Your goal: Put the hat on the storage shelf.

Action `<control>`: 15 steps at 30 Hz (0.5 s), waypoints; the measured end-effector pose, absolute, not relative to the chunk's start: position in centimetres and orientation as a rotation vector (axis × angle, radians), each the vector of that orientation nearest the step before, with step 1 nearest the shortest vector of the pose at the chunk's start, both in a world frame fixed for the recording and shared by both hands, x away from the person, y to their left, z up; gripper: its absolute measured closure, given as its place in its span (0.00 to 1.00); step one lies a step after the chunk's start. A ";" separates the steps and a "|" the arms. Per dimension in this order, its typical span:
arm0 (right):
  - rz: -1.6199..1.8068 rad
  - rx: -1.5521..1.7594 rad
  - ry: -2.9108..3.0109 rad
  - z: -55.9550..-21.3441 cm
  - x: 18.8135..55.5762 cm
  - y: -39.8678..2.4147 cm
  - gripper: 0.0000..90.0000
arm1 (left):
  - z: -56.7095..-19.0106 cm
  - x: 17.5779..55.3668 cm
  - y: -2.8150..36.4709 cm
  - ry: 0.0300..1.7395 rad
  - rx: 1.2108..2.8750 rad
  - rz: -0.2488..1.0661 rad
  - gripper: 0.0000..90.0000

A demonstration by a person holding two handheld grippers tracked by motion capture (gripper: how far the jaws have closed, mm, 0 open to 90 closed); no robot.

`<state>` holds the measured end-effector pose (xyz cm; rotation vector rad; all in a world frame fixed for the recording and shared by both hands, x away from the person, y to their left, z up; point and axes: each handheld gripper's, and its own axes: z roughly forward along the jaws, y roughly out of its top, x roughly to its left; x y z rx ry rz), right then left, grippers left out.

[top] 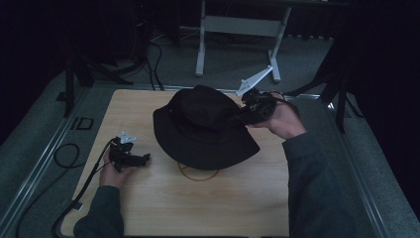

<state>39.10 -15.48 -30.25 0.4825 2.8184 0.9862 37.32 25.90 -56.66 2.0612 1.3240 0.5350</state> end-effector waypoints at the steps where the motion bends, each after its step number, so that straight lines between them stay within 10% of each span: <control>1: 0.987 0.482 2.815 -30.3 39.1 -15.4 0.88 | -56.7 37.3 25.9 1.324 2.061 0.535 0.02; 15: 1.030 0.507 2.758 -30.4 39.2 -14.8 0.69 | -56.7 37.3 25.9 1.324 2.061 0.535 0.02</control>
